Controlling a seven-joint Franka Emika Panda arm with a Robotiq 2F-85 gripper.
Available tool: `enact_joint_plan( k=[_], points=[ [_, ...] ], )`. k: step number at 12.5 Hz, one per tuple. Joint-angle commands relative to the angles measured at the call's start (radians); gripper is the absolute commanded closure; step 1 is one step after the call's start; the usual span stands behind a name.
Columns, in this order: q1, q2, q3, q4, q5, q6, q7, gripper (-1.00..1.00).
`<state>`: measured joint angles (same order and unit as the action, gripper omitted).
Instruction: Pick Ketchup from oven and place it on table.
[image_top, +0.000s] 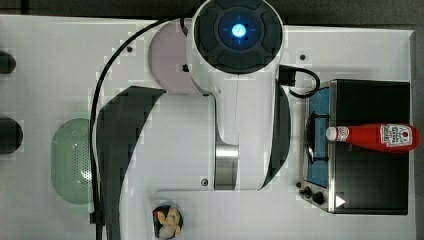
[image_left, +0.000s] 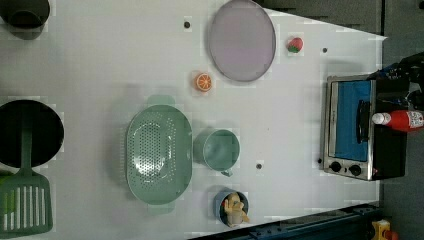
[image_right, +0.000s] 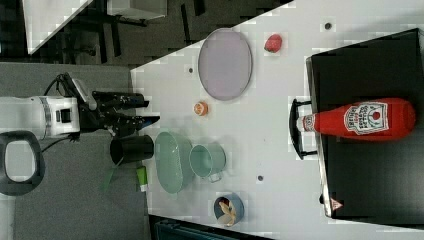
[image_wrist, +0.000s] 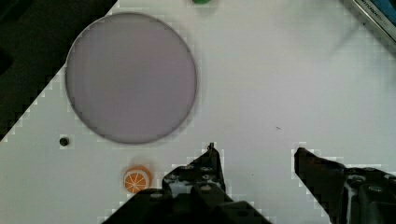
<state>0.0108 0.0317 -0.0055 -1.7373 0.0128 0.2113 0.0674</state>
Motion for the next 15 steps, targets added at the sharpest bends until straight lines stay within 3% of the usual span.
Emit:
enact_joint_plan(
  k=[1, 2, 9, 15],
  points=[
    [-0.131, -0.171, 0.016, -0.067, -0.022, -0.112, -0.044, -0.49],
    [-0.133, -0.166, 0.003, -0.068, -0.022, -0.112, -0.044, -1.00],
    [-0.153, -0.066, -0.211, -0.067, -0.022, -0.071, -0.044, -1.00],
    [-0.157, 0.049, -0.421, -0.067, -0.022, 0.141, -0.045, -1.00]
  ],
)
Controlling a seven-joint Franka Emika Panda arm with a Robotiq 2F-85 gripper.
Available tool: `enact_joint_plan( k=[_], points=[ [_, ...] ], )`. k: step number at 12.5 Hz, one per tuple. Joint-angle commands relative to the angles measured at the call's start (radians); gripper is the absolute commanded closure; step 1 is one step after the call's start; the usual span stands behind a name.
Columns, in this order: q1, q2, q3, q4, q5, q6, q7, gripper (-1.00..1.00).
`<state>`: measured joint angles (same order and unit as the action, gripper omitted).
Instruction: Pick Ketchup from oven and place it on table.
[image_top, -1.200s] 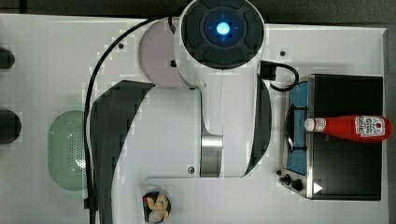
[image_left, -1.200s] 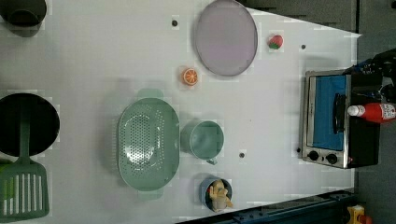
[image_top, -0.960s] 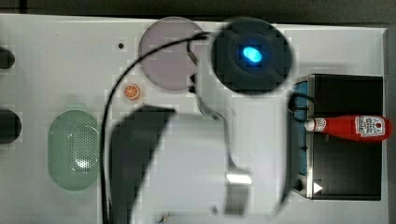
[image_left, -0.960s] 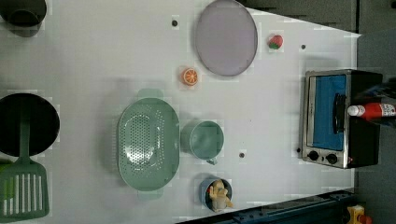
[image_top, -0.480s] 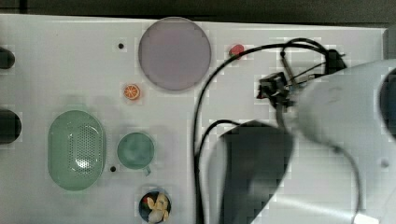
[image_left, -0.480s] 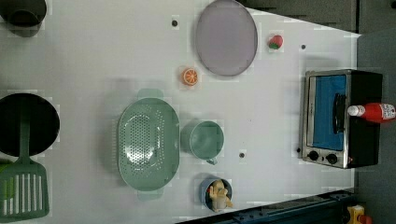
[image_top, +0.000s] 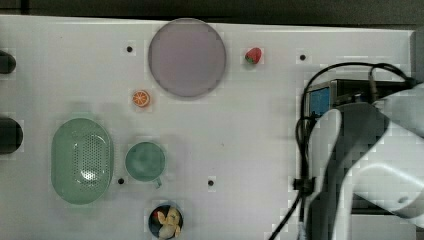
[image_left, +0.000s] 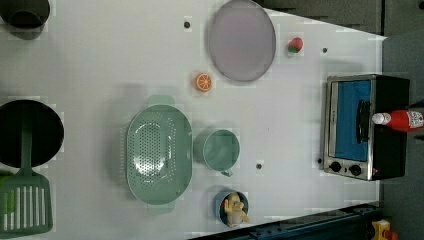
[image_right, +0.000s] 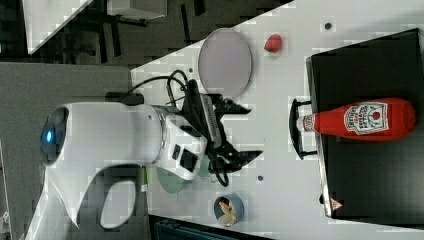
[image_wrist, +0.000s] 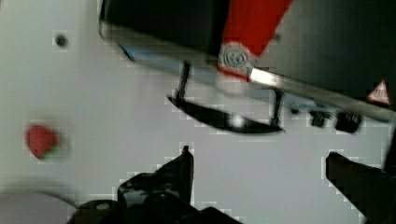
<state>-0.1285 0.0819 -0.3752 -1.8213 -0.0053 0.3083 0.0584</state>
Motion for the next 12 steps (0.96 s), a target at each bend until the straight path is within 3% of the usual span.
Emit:
enact_joint_plan(
  k=[1, 6, 9, 12],
  points=[
    [-0.019, 0.027, -0.093, 0.017, -0.004, 0.094, -0.036, -1.00],
    [-0.031, 0.134, -0.196, 0.018, 0.001, 0.253, -0.036, -1.00],
    [-0.057, 0.186, -0.210, 0.019, 0.120, 0.254, -0.036, -1.00],
    [-0.068, 0.228, -0.209, 0.018, 0.154, 0.266, -0.036, -1.00]
  ],
)
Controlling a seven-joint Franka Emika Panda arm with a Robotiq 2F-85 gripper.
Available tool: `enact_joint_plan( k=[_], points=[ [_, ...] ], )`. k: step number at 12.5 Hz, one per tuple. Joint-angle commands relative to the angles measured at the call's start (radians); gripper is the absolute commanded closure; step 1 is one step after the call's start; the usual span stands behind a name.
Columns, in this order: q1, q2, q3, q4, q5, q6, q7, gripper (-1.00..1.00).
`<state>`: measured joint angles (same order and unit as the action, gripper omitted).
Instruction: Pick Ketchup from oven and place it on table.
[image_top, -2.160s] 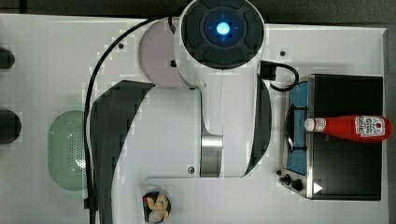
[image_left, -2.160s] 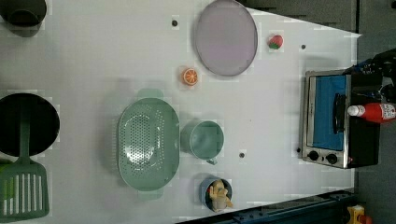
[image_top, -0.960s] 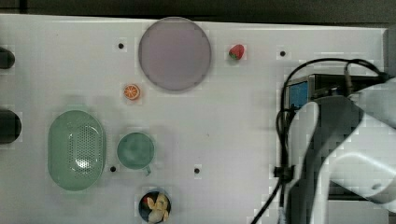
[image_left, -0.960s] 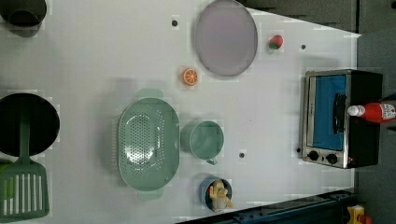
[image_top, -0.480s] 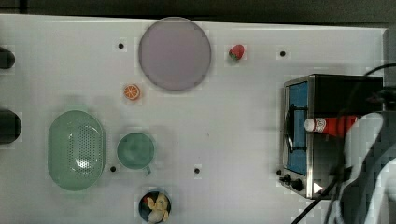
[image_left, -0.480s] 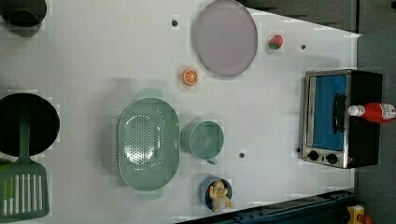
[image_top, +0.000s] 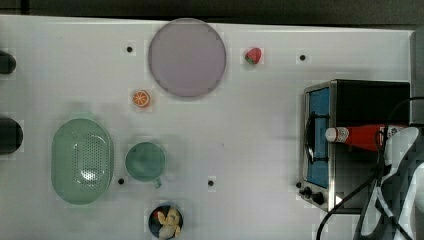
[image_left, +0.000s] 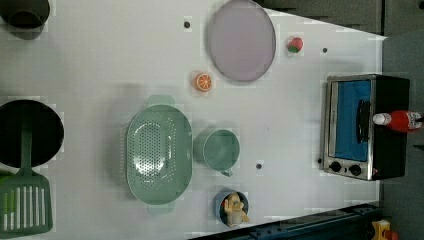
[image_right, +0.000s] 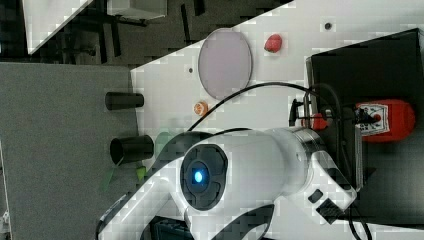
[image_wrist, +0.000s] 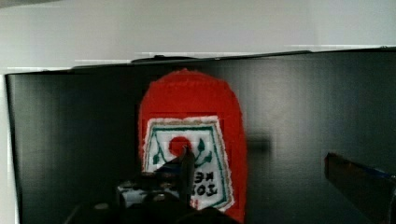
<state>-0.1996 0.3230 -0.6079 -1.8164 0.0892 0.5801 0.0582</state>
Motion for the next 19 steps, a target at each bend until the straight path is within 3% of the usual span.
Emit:
enact_joint_plan(
  k=[1, 5, 6, 7, 8, 11, 14, 19],
  points=[
    [0.002, 0.007, 0.023, 0.013, 0.078, 0.002, -0.036, -1.00],
    [-0.001, 0.064, 0.024, 0.009, 0.108, 0.052, -0.036, -1.00],
    [-0.002, 0.065, 0.025, 0.008, 0.108, 0.047, -0.037, -0.60],
    [-0.002, 0.063, 0.025, 0.008, 0.108, 0.048, -0.037, -0.36],
    [-0.002, 0.061, 0.023, 0.011, 0.108, 0.047, -0.037, -0.26],
    [0.023, -0.022, 0.028, 0.139, 0.097, -0.136, -0.037, -0.26],
    [0.092, -0.095, 0.091, 0.279, 0.081, -0.298, -0.037, -0.27],
    [0.183, -0.146, 0.265, 0.282, 0.069, -0.382, -0.037, -0.27]
  ],
)
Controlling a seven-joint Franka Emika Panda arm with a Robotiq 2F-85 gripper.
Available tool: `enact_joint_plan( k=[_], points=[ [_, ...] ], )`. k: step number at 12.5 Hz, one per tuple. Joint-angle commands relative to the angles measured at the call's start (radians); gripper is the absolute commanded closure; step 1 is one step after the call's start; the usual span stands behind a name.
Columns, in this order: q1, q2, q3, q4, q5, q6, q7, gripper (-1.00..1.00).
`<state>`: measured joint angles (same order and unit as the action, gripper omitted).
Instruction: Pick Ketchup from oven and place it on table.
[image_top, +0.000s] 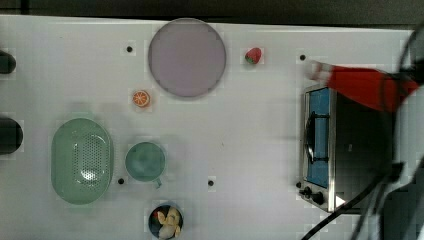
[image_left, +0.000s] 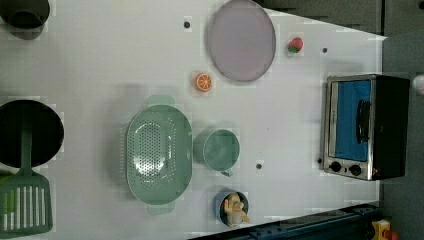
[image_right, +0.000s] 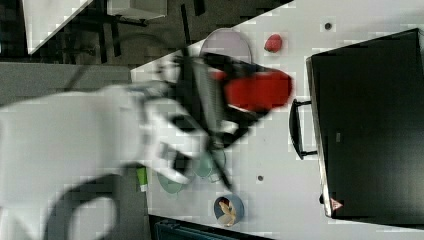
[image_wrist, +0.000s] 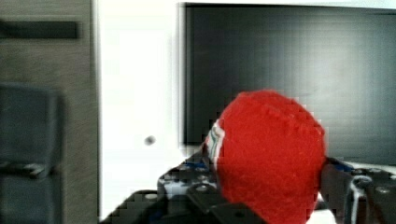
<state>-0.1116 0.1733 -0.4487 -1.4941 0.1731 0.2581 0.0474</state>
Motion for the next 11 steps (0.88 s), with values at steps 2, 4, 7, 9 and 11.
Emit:
enact_joint_plan(
  k=[2, 4, 7, 9, 11],
  points=[
    [0.123, 0.004, 0.195, -0.051, -0.015, -0.070, -0.026, -0.26],
    [0.151, 0.004, 0.283, -0.105, -0.021, -0.068, -0.025, -0.27],
    [0.175, 0.004, 0.309, -0.269, -0.095, 0.017, -0.024, -0.27],
    [0.180, 0.004, 0.310, -0.394, -0.125, 0.169, -0.024, -0.26],
    [0.189, 0.008, 0.312, -0.543, -0.126, 0.335, -0.024, -0.27]
  ],
)
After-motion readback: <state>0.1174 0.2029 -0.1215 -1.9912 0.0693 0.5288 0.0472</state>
